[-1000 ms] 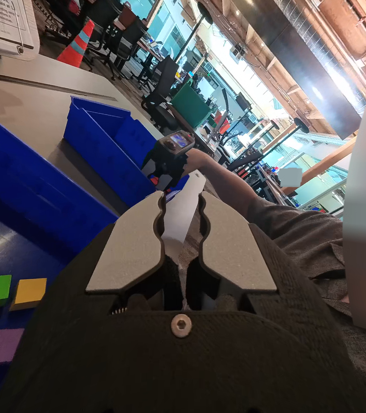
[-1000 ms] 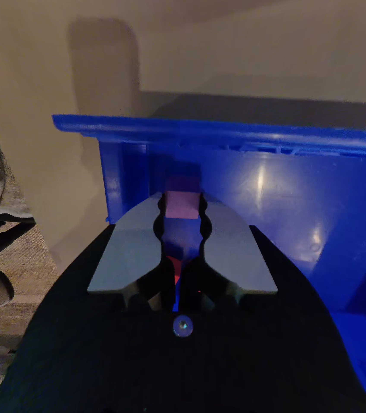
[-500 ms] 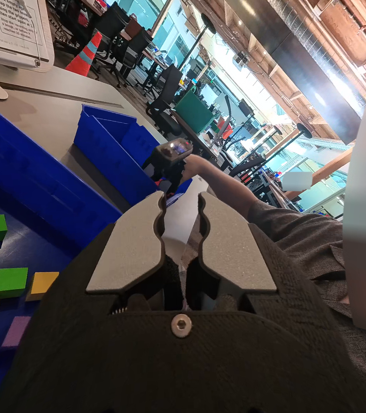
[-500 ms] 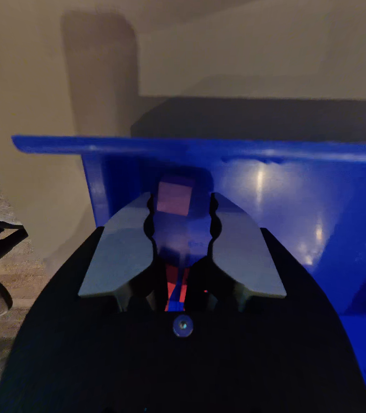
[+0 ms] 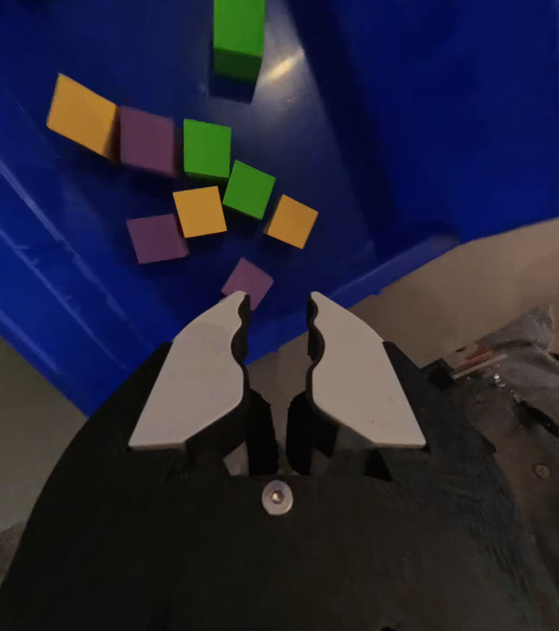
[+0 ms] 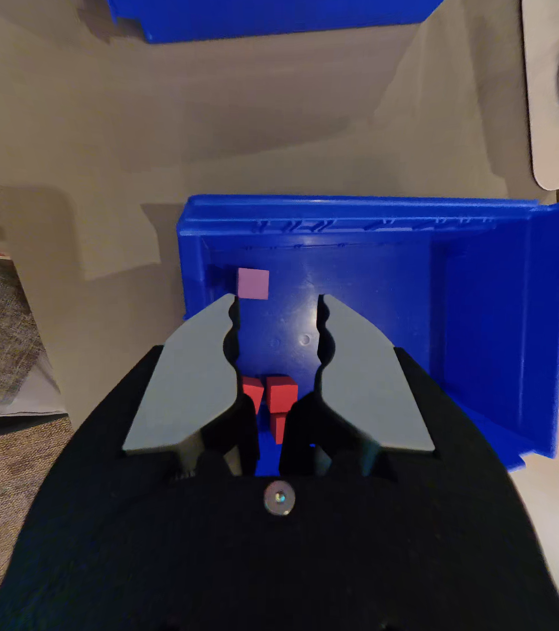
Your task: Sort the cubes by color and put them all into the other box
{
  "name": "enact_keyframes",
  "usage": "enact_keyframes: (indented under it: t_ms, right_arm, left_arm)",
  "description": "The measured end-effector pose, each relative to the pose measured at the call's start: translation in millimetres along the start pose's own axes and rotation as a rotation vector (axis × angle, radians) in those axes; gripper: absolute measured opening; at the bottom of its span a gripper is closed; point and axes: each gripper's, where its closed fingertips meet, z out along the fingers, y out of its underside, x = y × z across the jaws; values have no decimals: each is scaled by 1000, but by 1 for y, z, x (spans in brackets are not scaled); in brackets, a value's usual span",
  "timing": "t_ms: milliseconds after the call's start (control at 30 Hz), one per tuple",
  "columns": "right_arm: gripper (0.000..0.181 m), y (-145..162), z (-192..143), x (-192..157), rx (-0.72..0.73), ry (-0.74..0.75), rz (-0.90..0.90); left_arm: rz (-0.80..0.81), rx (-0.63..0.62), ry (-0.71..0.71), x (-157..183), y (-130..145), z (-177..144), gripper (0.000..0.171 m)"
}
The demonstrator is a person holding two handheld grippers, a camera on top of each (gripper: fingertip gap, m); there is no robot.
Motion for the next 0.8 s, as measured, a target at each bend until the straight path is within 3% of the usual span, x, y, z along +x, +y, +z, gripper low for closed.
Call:
enact_keyframes:
  t_ms: [200, 433, 533, 667, 800]
  right_arm:
    - [43, 6, 8, -8, 23, -17, -11]
    - [41, 8, 15, -9, 70, -28, -20]
    - [39, 7, 17, -10, 99, -26, -31]
    - [36, 4, 17, -11, 135, -24, -49]
    - [35, 5, 18, -13, 138, -22, -69]
  left_arm:
    - [-179, -72, -79, -26, 4, 21, 43]
    - [-300, -57, -89, -23, 4, 21, 57]
    - [-363, -76, -60, -21, 10, 23, 55]
    - [-425, -89, 3, -14, 13, 33, 35]
    - [-462, -90, 20, -14, 14, 42, 39]
